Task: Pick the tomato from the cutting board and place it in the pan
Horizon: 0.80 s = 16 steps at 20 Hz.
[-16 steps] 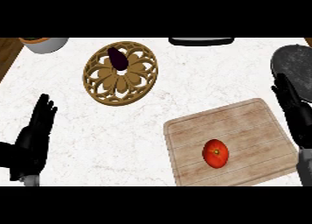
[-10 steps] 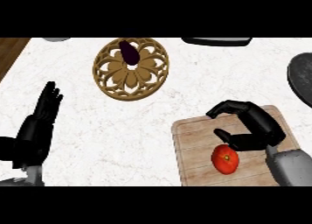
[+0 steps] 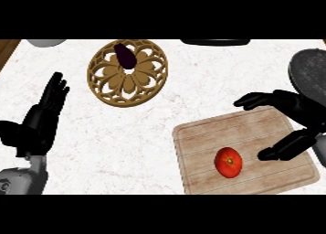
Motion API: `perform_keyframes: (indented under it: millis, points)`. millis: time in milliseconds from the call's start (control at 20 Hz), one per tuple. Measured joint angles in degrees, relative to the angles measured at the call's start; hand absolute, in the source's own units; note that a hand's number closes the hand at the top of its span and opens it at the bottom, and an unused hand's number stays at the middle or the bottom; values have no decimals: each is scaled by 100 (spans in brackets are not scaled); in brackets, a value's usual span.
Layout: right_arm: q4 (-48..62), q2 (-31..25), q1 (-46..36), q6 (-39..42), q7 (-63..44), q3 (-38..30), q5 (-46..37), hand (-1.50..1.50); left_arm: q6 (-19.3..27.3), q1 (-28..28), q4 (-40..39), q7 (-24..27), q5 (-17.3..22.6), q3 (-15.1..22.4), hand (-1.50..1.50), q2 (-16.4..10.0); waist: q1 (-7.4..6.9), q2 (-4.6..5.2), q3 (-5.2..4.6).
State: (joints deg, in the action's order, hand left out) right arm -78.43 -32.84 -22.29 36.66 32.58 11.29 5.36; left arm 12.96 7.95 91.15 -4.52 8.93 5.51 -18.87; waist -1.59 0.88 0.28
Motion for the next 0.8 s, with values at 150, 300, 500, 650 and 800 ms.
perform_keyframes:
  millis: [150,300,500,650,800]
  points:
    - [144,-553,-420,24,215,-106,-111,-150,-69,130,-178,15,18,-30,0,3,-5,-1,-7]
    - [75,-1083,-820,-7,316,-1,-361,-150,-57,242,-335,61,-12,-19,0,73,-12,-2,-13]
    - [-119,-1672,-1368,28,266,252,-618,-150,-76,403,-392,-3,-30,-30,0,73,-28,-26,-22]
    - [-149,-1828,-1664,22,258,437,-690,-150,-166,519,-537,2,27,-141,0,31,-2,-36,-26]
    - [-233,-1846,-1978,-34,215,576,-719,-150,-242,549,-723,122,25,-207,0,28,19,-45,-29]
